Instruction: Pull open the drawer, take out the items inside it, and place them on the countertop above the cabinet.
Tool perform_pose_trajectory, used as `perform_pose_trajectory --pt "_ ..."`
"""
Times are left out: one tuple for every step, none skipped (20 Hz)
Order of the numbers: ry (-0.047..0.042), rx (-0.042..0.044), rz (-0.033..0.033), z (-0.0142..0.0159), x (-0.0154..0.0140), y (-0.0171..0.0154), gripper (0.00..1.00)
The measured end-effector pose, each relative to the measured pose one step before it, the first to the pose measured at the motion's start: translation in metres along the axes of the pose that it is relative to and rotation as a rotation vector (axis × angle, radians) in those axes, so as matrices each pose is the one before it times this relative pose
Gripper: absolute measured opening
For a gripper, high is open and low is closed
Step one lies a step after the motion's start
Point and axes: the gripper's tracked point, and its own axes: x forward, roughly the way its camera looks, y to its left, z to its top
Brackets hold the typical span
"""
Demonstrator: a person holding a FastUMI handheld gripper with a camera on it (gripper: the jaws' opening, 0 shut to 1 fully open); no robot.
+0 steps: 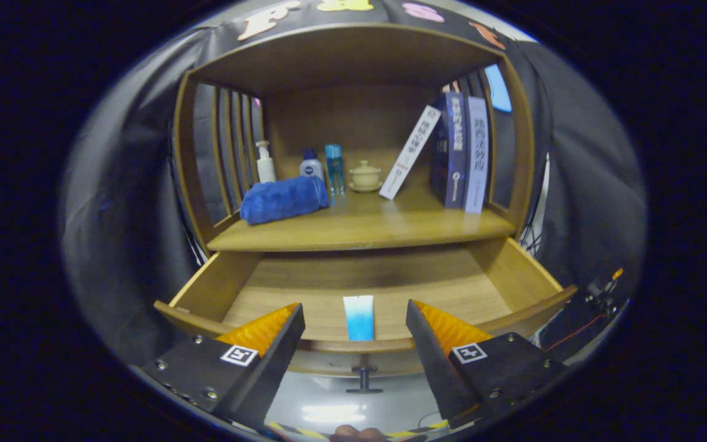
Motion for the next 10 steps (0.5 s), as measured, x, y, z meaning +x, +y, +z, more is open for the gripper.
perform_pose_trajectory --pt "0.06100 0.01223 -0.00048 -0.00590 0.01046 -0.00179 0.99" --pt "0.05646 0.00779 -0.00972 -0.00458 0.00947 -0.00283 0.99" --pt "0.03149 -0.00488 -0.00580 -0.00051 0.00977 -0.00030 0.99" --pt "0.02795 -0.00670 -0.00971 -0.00087 0.00817 0.00071 0.99" --pt "0.02781 -0.00542 -0.01386 -0.00309 0.00595 -0.00011 0.99" --pt "0.03127 -0.00591 -0.00521 -0.00405 0.00567 0.00225 1.00" --pt "0.00786 -0.02135 -0.00909 0.00468 0.00688 -0.00081 0.99" --pt "0.01231 -0.01641 0.00437 0.00170 0.00673 0.00302 0.99" --pt "0.02095 -0.01402 -0.00005 0.00186 0.00581 0.00358 0.99" --pt "0.02100 -0.00393 0.00040 0.00025 0.00509 0.00252 0.99"
